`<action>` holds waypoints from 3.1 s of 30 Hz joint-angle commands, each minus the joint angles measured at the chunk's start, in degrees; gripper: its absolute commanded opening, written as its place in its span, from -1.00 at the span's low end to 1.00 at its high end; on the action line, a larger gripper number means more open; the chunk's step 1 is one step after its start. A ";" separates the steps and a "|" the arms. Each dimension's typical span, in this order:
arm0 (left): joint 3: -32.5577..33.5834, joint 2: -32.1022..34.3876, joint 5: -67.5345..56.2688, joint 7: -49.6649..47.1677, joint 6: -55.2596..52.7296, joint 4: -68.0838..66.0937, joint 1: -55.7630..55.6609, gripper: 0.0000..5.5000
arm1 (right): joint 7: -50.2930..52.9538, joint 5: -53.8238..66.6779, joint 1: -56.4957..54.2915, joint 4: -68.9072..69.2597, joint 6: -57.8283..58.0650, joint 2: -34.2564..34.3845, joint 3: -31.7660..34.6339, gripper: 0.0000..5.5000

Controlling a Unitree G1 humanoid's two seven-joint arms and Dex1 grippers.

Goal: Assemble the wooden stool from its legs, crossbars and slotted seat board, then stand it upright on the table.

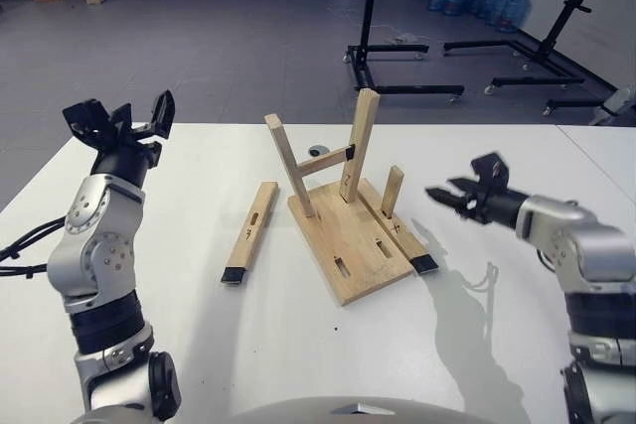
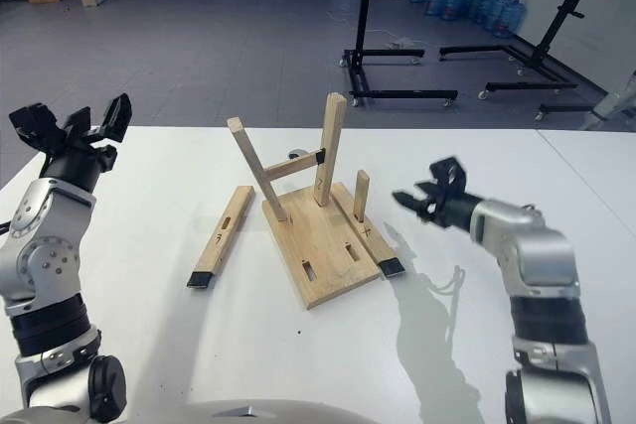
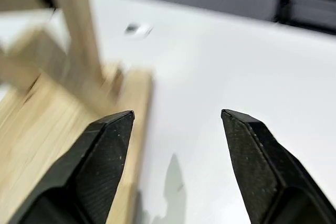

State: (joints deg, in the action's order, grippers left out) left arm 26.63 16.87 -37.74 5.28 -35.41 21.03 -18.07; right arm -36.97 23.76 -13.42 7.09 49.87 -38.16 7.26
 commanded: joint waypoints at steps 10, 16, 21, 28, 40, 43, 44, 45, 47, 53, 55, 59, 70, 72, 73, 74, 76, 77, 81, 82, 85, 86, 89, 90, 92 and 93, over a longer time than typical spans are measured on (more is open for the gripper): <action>-6.95 -1.84 -3.14 -2.85 -5.29 6.96 6.21 0.52 | 5.59 -3.54 -0.51 0.28 0.25 5.59 -6.75 0.69; -8.03 -2.11 -2.90 -4.06 -4.83 6.88 5.91 0.52 | 6.42 -5.70 -1.23 -4.15 -1.76 6.38 -7.61 0.95; -8.63 -2.31 -2.45 -4.34 -4.71 6.98 5.91 0.52 | 5.55 -7.06 -1.07 -5.23 -2.60 5.88 -8.77 0.95; -9.30 -2.51 -2.01 -4.47 -4.45 6.92 5.75 0.52 | 3.49 -10.67 -0.55 -5.74 -5.09 3.87 -11.93 0.95; -11.54 -3.15 -0.57 -3.99 -3.37 6.40 5.86 0.52 | 0.05 -15.91 -0.25 -10.06 -9.99 0.05 -14.38 0.95; -11.93 -3.19 -0.25 -3.75 -3.02 5.74 5.21 0.52 | -0.08 -14.69 -0.79 -9.83 -9.48 2.26 -14.32 0.88; -11.96 -3.21 -0.18 -3.65 -2.97 5.62 5.06 0.52 | -0.02 -14.64 -0.69 -9.77 -9.24 2.65 -14.39 0.83; -11.92 -3.17 -0.14 -3.48 -2.91 5.41 4.90 0.52 | -0.13 -14.34 -0.41 -9.64 -8.81 2.96 -14.29 0.77; -11.78 -3.08 -0.16 -3.34 -2.83 5.35 4.89 0.52 | -0.44 -14.05 0.13 -9.50 -7.87 3.21 -14.11 0.63; -11.42 -2.96 -0.11 -3.43 -2.64 5.35 4.99 0.52 | -1.30 -13.48 1.21 -12.29 -5.19 2.72 -14.06 0.23; -11.31 -2.86 -0.08 -3.43 -2.61 5.34 4.99 0.52 | -1.68 -13.58 1.19 -13.20 -5.42 2.50 -14.41 0.09; -11.18 -2.58 0.06 -3.18 -2.70 4.93 4.68 0.52 | -1.97 -13.12 0.55 -14.46 -6.32 3.12 -13.44 -0.17; 0.54 7.41 -30.15 11.00 -12.02 7.82 6.19 0.52 | -11.43 7.35 -5.62 -21.01 -13.82 -0.79 15.06 -0.26; 2.46 9.25 -40.17 10.17 -12.66 7.03 4.08 0.52 | -15.06 13.60 -6.75 -17.49 -10.19 -2.72 18.46 -0.26; 2.52 9.93 -44.67 9.37 -12.79 6.49 3.08 0.52 | -17.01 17.13 -7.11 -14.88 -7.74 -3.45 19.41 -0.26; 1.70 10.26 -48.65 9.11 -12.89 6.16 2.08 0.52 | -19.33 21.91 -7.27 -11.20 -4.58 -4.06 20.26 -0.26; -2.32 9.29 -54.62 8.82 -13.38 5.36 0.37 0.52 | -23.28 33.29 -7.19 -2.36 2.23 -4.07 20.64 -0.26; -4.18 8.47 -57.01 8.49 -13.40 4.62 -0.35 0.52 | -24.20 37.81 -7.11 1.06 4.81 -3.56 20.22 -0.26; -10.42 6.73 -64.42 6.83 -13.39 0.61 -2.68 0.52 | -21.24 50.00 -6.93 8.28 10.26 -0.13 16.85 -0.26; -11.73 6.52 -65.30 6.56 -13.46 0.23 -2.86 0.52 | -20.46 51.02 -6.79 9.04 10.66 0.48 15.77 -0.26; -14.07 5.90 -70.30 4.95 -12.45 -0.07 -2.89 0.52 | -18.91 51.23 -5.96 10.77 10.64 1.76 12.03 -0.26; -14.74 5.79 -71.95 4.51 -12.16 0.50 -2.66 0.52 | -18.07 50.74 -5.93 10.98 10.33 2.42 10.75 -0.26; -16.91 5.35 -74.58 3.39 -11.57 1.33 -3.17 0.52 | -16.51 49.95 -4.99 11.85 9.00 4.36 8.26 -0.26; -17.19 5.11 -74.93 3.12 -11.26 1.12 -3.69 0.52 | -16.08 49.79 -4.79 11.96 8.64 4.80 7.71 -0.26; -17.18 4.56 -75.19 3.27 -11.06 0.89 -4.83 0.52 | -15.51 49.75 -4.70 11.93 8.16 5.35 6.85 -0.26; -17.23 4.44 -75.22 2.94 -10.96 0.70 -5.30 0.52 | -15.27 49.74 -4.60 12.01 8.02 5.52 6.47 -0.26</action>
State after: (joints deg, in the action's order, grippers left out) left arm 9.76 21.51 -112.30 8.73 -46.80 21.97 -21.71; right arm -52.76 73.92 -18.12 18.44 58.57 -32.91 14.22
